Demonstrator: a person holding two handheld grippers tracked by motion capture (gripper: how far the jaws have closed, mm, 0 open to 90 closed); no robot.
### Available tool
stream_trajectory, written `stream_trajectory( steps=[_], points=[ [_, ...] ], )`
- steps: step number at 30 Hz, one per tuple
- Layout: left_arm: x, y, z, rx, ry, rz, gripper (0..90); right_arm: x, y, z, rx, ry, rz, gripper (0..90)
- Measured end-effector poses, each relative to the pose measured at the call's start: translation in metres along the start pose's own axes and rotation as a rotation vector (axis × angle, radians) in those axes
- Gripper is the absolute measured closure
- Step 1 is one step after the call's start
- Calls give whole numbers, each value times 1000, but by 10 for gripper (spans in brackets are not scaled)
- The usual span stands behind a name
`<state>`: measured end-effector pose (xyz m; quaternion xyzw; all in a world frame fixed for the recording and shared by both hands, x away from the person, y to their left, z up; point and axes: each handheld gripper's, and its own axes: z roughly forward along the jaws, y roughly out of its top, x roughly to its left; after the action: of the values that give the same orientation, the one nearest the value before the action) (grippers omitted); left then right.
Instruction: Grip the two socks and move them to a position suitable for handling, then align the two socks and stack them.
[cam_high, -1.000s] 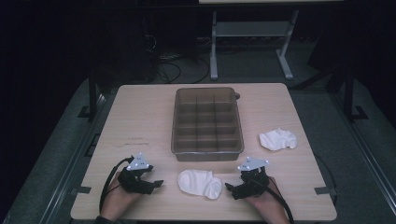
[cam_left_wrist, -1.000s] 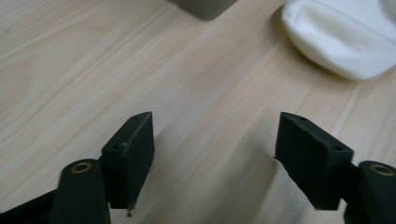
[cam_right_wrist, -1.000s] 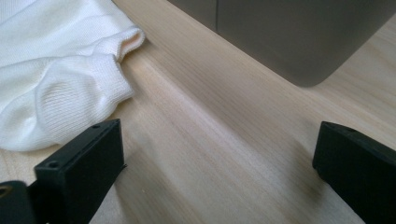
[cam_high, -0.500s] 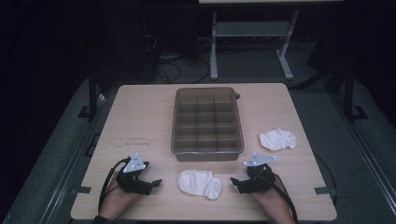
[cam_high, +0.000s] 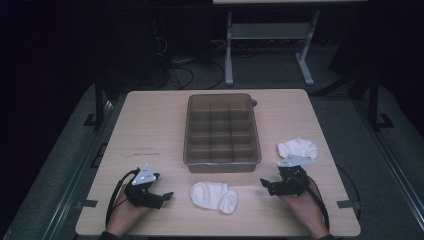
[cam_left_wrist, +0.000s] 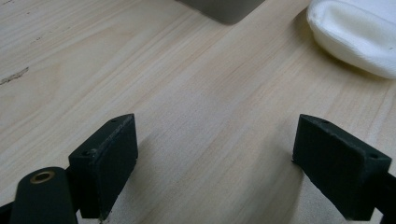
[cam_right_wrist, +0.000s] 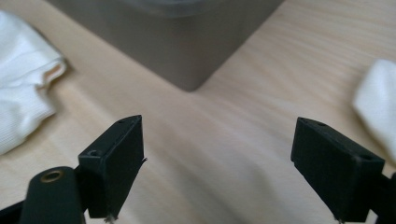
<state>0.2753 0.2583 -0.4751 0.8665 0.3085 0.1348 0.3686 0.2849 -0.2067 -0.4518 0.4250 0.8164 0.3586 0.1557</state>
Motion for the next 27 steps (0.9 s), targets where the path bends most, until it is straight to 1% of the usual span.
stream_trajectory(
  steps=[7, 13, 18, 21, 22, 23, 27],
  points=[
    [0, 0, 0, -5, 0, -5, 136, -24, 3, -8, -34, -45, 42, 169],
    [0, 0, 0, -4, 1, -2, 136, -38, 5, -12, -61, -72, 64, 172],
    [0, 0, 0, -4, 2, -3, 137, -49, 7, -14, -65, -90, 86, 172],
    [0, 0, 1, -5, 3, -5, 136, -56, 9, -18, -69, -113, 92, 172],
    [0, 0, 1, -6, 3, -5, 136, -59, 9, -19, -72, -116, 95, 177],
    [0, 0, 1, -5, 3, -6, 136, -62, 9, -21, -79, -120, 100, 206],
    [0, 0, 1, -5, 4, -7, 137, -75, 11, -27, -96, -137, 129, 228]
  ],
)
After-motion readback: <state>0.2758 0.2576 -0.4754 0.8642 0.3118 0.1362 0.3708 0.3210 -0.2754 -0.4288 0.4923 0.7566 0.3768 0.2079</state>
